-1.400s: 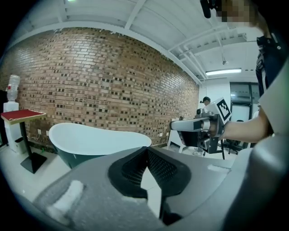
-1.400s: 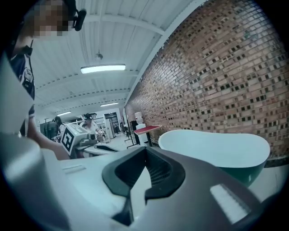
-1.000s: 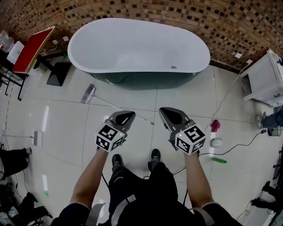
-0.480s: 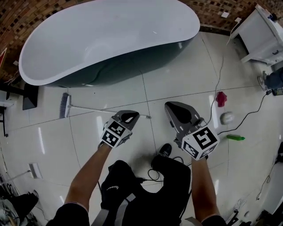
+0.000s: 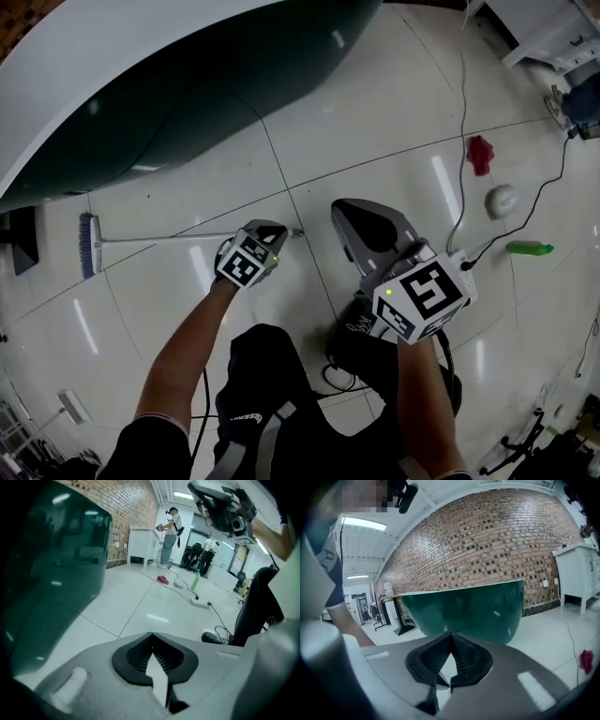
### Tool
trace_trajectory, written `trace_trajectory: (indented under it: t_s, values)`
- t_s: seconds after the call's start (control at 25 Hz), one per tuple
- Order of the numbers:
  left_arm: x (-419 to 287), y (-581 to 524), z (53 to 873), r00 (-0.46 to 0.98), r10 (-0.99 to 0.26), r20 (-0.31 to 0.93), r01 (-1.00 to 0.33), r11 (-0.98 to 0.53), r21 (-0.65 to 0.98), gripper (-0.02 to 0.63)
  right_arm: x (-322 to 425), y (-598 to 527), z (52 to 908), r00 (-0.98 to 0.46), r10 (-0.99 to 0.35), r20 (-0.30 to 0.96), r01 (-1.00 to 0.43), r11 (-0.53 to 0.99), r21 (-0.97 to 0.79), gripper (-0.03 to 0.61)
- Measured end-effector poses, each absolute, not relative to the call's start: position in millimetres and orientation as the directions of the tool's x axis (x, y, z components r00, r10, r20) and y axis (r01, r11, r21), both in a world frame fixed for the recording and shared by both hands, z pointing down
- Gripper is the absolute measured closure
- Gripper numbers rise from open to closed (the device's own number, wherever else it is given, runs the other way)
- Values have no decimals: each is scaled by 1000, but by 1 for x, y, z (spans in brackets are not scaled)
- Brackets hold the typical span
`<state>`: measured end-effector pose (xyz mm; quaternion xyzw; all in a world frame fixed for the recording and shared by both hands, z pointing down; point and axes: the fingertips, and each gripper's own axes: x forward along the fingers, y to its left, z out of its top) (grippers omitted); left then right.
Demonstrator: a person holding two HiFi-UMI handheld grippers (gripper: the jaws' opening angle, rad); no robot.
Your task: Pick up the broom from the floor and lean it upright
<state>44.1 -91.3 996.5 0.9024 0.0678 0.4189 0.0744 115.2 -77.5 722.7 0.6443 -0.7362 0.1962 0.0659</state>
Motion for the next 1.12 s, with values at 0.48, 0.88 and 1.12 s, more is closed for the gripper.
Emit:
trace_trajectory:
  t_s: [0.48, 0.88, 1.12]
  values:
    - [50, -79, 1140, 531, 270, 803, 207, -960, 186, 471, 119, -49, 829, -56, -926, 373, -970, -38, -240, 575]
    - [40, -67, 1190, 369, 325, 871, 347, -917, 195, 443, 117, -25, 856, -40, -907, 420, -967, -71, -244, 575]
    - [40, -72, 1192, 347, 282, 894, 388, -912, 137, 495, 129, -15, 842, -2, -920, 393, -963, -104, -249, 575]
